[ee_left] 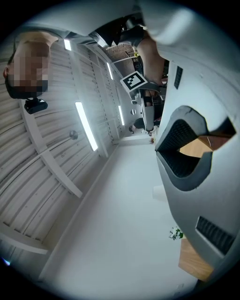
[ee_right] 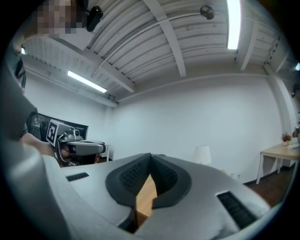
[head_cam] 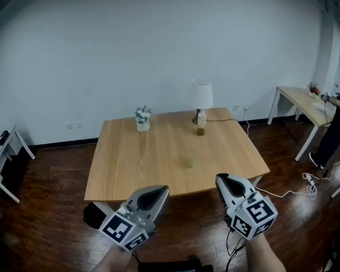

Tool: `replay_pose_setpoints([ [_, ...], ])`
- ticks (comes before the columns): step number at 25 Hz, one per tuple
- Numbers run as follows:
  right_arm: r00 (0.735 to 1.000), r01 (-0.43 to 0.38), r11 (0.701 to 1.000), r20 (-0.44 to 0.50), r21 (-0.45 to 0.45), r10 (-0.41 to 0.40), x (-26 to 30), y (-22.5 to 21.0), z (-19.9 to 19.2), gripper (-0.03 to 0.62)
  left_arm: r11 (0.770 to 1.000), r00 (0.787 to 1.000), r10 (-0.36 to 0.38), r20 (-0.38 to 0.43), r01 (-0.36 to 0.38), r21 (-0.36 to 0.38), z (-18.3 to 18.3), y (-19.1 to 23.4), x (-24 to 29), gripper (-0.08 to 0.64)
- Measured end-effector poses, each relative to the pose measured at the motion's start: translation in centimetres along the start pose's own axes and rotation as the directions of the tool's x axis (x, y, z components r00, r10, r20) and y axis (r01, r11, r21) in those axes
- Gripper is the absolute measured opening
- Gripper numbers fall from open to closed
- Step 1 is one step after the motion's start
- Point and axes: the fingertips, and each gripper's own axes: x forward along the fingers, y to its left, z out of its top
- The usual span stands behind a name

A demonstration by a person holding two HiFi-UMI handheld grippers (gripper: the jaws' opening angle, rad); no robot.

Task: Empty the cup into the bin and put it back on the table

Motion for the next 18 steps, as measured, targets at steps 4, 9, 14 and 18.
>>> replay_pose_setpoints([
  [4,0.999,-0.036,0.999,0.007,0.009,0.036,2.5,-2.8,0.1,0.002,0.999,0.999,0.032,-0.001,-0.032,0.015,-0.1,2.1,3.2,0.000],
  [9,0.997,-0.080,0.997,0.013,0.011,0.080,5.1,-5.3,-0.3,0.002,0.998,0.998,0.065,-0.013,-0.064,0.024,-1.0,4.0,6.1,0.000],
  [14,0.994,-0.109,0.994,0.021,0.028,0.109,6.9,-8.0,-0.8,0.002,0.995,0.996,0.090,-0.026,-0.089,0.035,-1.9,5.4,8.9,-0.001],
  [18,0.991,-0.132,0.991,0.018,0.034,0.131,8.6,-9.7,-0.8,0.002,0.993,0.993,0.114,-0.034,-0.113,0.033,-2.4,6.8,10.4,0.000],
])
